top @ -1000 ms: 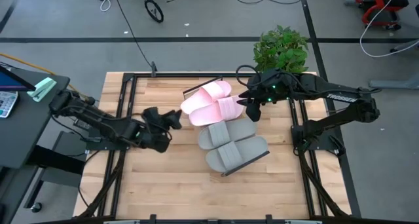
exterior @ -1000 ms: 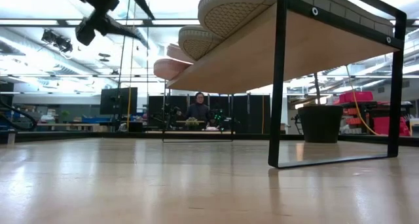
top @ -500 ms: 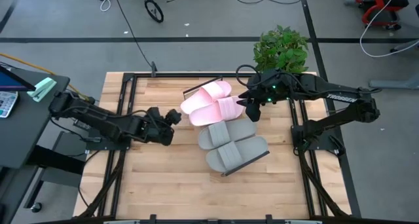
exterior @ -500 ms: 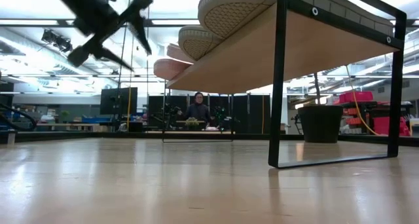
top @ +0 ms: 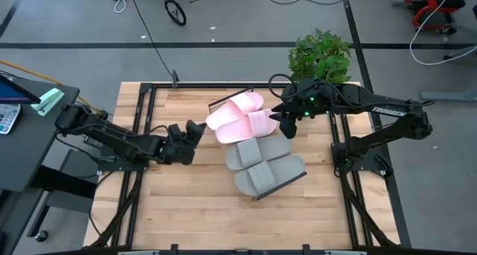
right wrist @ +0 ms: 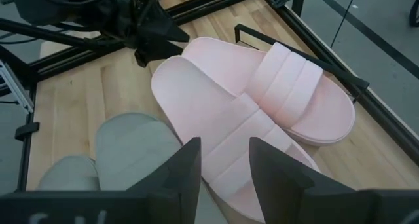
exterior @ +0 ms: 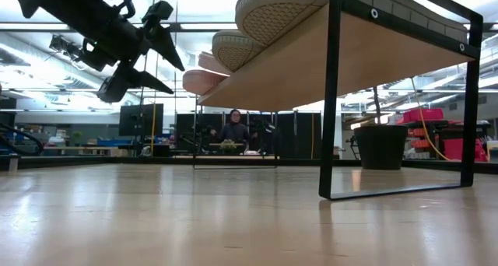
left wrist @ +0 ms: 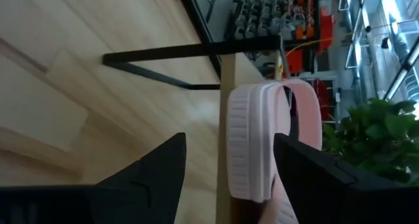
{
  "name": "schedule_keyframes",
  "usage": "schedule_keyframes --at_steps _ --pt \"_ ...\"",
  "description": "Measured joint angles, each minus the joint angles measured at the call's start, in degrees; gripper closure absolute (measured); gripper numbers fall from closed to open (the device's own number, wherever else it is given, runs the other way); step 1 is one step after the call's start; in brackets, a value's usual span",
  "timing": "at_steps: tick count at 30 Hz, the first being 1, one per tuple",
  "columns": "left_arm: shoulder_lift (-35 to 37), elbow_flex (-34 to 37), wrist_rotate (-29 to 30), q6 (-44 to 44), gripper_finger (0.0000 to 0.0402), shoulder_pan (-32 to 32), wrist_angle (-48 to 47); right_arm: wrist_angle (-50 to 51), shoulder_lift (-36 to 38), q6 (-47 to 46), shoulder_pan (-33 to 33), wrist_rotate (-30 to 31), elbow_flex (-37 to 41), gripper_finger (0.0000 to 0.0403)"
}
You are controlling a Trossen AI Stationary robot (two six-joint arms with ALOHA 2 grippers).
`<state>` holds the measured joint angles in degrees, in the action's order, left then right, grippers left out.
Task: Pick and place slides into the shelf
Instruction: Adjust the pink slippers
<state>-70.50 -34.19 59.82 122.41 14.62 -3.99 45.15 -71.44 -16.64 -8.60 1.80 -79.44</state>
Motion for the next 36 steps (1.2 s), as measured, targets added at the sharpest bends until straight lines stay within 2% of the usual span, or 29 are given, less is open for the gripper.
schedule_keyframes --at_steps 12,23,30,36 --pt "0.0 0.0 -0.5 -2.2 0.0181 -2.6 2.7 -0.6 0.0 0.0 0.0 0.0 0.0 0.0269" --pt "0.0 0.0 -6.1 -10.8 0.0254 -6.9 7.0 -2.0 0.0 -0.4 0.0 0.1 0.0 0.0269" --pt "0.0 0.0 -5.9 -11.5 0.0316 -8.1 7.0 -2.0 0.0 -1.4 0.0 1.1 0.0 0.0269" --pt "0.0 0.0 -5.4 -13.3 0.0324 -9.3 7.1 -1.9 0.0 -1.4 0.0 1.1 0.0 0.0269"
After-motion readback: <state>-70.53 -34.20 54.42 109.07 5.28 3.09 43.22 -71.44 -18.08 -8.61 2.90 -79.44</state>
